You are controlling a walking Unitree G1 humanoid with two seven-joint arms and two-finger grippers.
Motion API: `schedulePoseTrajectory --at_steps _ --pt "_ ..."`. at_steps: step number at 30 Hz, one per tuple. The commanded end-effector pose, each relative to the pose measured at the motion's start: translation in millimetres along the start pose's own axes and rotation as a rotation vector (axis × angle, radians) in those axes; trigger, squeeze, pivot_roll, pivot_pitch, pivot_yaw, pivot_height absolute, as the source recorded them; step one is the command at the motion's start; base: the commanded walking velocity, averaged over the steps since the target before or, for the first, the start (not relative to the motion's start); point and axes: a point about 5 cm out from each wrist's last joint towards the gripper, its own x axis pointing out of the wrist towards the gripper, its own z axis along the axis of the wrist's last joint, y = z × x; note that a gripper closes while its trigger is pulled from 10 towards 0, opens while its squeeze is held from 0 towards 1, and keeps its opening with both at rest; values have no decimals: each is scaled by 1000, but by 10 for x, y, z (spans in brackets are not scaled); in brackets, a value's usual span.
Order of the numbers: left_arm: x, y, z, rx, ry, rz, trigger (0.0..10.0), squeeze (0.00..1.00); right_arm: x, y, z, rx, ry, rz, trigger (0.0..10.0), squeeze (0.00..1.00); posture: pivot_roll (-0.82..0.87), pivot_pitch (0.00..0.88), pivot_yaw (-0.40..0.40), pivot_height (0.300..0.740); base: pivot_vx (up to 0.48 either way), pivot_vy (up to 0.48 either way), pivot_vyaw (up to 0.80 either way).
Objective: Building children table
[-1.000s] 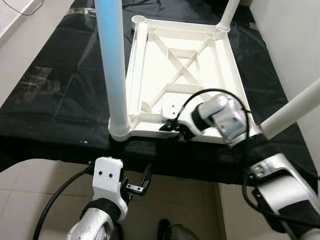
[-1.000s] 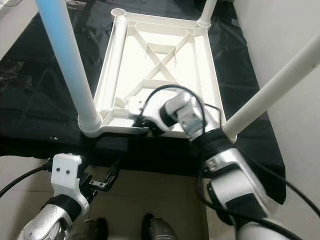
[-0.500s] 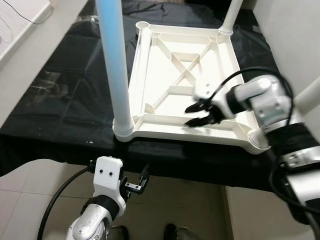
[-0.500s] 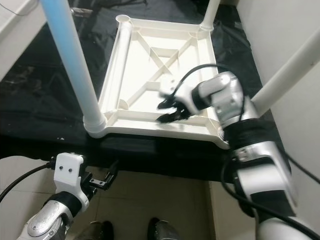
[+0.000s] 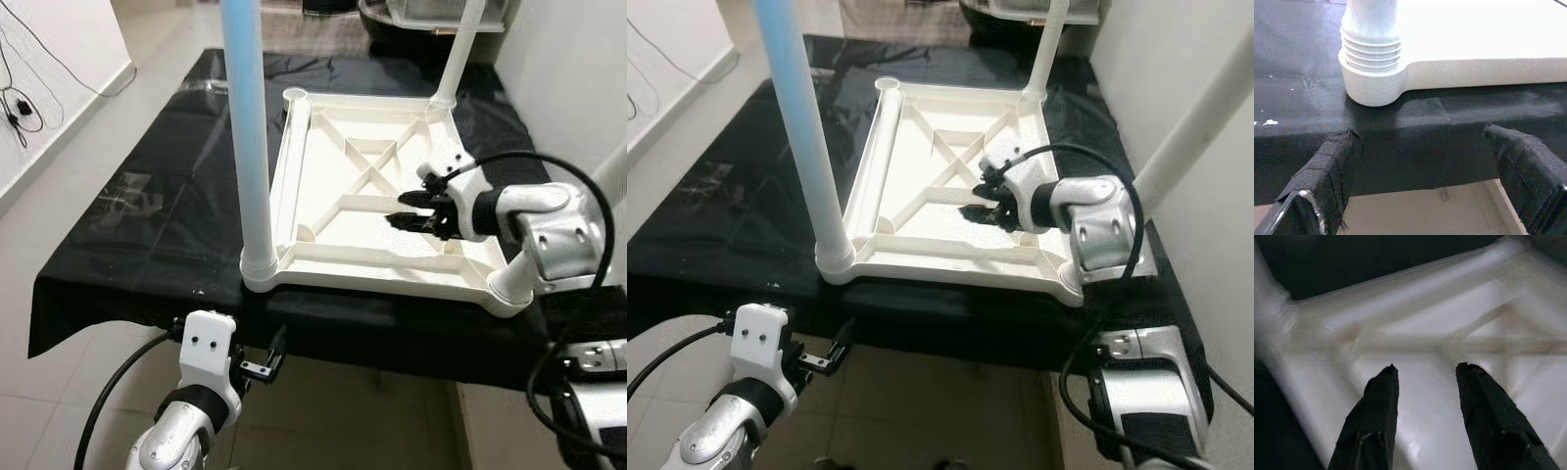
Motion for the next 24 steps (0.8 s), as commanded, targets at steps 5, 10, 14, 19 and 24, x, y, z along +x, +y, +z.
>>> schedulePoseTrajectory --at_steps 5,10,14,19,24 --pt "8 16 -42 19 6 0 10000 0 39 274 -130 116 -80 -87 10000 0 101 55 -13 740 0 0 0" --pt "3 28 -67 26 1 10 10000 0 -5 618 -428 186 -137 -287 10000 0 106 30 -19 740 0 0 0" --pt "-11 43 -95 28 1 23 10000 0 -106 783 -701 241 -111 -460 10000 0 112 13 -21 740 0 0 0" --pt "-55 94 -130 29 1 57 10000 0 -251 966 -945 270 -57 -565 10000 0 115 0 -22 740 0 0 0" --pt "-110 143 -159 28 -8 89 10000 0 -310 1168 -1030 344 -60 -574 10000 0 116 0 -14 740 0 0 0"
